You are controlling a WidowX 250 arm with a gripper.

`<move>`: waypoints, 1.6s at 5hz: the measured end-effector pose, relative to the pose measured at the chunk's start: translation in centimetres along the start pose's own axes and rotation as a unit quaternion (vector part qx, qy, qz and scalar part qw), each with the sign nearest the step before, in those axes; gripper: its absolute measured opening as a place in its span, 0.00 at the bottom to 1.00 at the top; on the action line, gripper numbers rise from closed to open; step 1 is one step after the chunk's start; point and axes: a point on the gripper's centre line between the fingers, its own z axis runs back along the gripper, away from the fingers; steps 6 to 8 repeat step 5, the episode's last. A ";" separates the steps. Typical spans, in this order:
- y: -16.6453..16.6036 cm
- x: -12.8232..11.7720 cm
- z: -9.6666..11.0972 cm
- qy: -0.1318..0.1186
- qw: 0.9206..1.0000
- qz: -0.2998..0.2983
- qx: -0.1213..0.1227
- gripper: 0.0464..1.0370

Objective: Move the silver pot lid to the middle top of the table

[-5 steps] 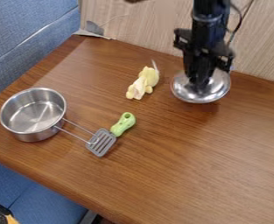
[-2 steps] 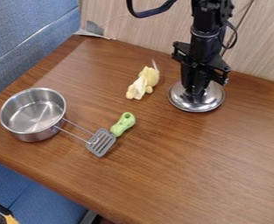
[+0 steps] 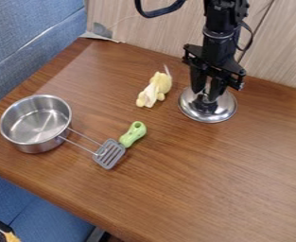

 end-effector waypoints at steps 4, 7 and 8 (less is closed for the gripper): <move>1.1 0.4 3.8 -0.035 0.999 0.021 -0.006 0.97; 2.3 -0.5 7.0 -0.083 0.996 0.029 0.004 0.97; 2.3 -0.5 7.0 -0.083 0.996 0.029 0.004 0.97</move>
